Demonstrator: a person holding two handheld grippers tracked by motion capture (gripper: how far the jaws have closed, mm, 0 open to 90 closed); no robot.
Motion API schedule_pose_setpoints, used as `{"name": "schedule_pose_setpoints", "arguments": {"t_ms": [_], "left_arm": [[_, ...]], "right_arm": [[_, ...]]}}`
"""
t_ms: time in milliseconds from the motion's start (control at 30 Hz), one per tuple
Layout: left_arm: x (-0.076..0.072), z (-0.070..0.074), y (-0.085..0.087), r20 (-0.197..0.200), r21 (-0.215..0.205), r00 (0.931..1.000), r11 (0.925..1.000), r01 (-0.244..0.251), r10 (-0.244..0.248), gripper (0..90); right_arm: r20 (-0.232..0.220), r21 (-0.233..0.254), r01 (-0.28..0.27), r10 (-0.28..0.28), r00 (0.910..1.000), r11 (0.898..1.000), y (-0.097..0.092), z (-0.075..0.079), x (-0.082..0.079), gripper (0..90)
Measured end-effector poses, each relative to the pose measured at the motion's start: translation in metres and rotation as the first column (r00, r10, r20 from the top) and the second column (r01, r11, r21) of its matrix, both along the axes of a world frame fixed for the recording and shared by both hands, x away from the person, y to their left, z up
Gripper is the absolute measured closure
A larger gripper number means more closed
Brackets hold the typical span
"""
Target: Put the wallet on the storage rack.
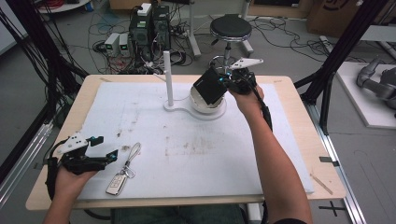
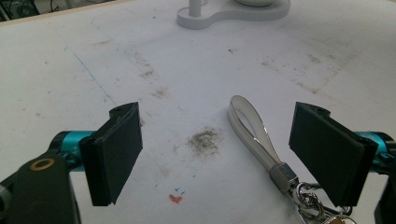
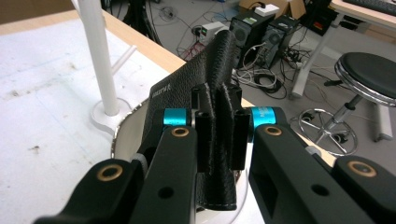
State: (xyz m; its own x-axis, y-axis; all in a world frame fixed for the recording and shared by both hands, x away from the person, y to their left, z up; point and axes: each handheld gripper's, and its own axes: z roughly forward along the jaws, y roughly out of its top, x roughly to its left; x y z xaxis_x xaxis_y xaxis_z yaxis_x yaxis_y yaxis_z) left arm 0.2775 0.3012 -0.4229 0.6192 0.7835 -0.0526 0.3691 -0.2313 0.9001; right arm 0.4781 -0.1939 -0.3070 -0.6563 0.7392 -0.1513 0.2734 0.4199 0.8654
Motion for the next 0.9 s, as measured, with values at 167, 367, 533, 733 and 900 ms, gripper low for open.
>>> {"name": "schedule_pose_setpoints", "arguments": {"t_ms": [167,367,533,733,900], "left_arm": [[0.000,0.000,0.000,-0.001,0.000,1.0000,1.0000,-0.001,0.001,17.2],[0.000,0.000,0.000,0.000,0.000,1.0000,1.0000,-0.001,0.001,17.3],[-0.001,0.000,0.000,0.000,0.003,1.0000,1.0000,0.000,0.000,17.2],[-0.001,-0.001,0.000,-0.002,0.000,1.0000,1.0000,-0.001,0.001,17.3],[0.000,-0.001,-0.001,-0.006,0.004,1.0000,1.0000,0.002,-0.002,17.2]], "right_arm": [[-0.004,-0.049,0.006,-0.007,1.0000,0.999,0.006,-0.005,0.002,85.5],[-0.008,-0.082,0.004,-0.005,1.0000,0.997,0.014,-0.012,0.003,85.4],[-0.038,-0.106,0.000,-0.004,0.9993,0.994,0.023,-0.027,0.006,84.7],[-0.047,-0.085,0.035,-0.039,0.9981,0.996,0.023,-0.027,0.007,65.3],[-0.059,-0.055,0.046,-0.049,0.9971,0.997,0.014,-0.020,0.000,52.6]]}}
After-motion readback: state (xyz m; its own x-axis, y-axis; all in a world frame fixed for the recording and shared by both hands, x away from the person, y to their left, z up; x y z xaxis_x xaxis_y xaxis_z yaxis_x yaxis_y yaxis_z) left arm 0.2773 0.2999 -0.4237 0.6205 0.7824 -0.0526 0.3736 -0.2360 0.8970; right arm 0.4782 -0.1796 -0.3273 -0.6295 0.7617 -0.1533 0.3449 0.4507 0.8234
